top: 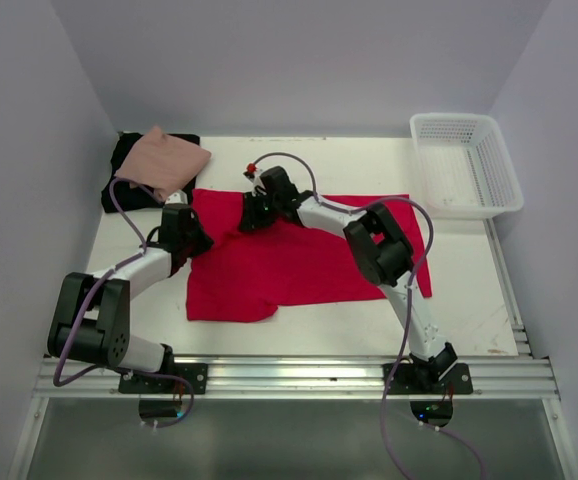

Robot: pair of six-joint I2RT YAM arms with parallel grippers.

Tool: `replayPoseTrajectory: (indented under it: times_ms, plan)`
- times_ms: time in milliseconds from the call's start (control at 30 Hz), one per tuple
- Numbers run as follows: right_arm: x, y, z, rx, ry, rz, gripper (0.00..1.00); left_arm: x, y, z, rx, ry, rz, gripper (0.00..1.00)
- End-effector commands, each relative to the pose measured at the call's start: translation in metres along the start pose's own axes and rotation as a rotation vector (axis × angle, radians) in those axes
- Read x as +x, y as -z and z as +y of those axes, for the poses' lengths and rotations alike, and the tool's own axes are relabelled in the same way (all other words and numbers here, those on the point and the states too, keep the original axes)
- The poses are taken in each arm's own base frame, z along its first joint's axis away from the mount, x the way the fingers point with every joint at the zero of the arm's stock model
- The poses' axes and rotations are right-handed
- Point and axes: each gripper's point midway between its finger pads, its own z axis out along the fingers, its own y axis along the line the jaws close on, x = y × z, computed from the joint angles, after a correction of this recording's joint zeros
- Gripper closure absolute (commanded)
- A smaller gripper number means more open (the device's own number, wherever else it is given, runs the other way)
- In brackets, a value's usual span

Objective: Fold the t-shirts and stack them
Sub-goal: Fold the tshirt

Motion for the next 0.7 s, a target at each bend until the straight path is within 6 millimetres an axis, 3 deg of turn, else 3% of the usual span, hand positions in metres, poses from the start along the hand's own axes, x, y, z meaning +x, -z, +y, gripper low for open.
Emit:
replayPoseTrajectory:
  times_ms: [0,167,333,433,667]
  plan:
    - [0.005,0.002,0.006,0.059,0.049,0.024,0.72,-0.009,0.002,-0.005,0.027,-0.008,-0.039,1.0]
    - [0.018,-0.001,-0.006,0.151,0.076,0.067,0.87,-0.01,0.001,-0.006,0.028,-0.003,-0.04,1.0]
    - [0.03,0.0,-0.018,0.235,0.099,0.104,0.9,-0.008,0.0,-0.005,0.026,-0.002,-0.036,1.0]
    - [0.032,0.003,-0.025,0.277,0.11,0.108,0.99,-0.007,0.0,-0.004,0.025,0.001,-0.035,1.0]
    - [0.015,0.014,-0.01,0.244,0.133,0.043,1.0,-0.006,0.0,-0.003,0.025,-0.001,-0.033,1.0]
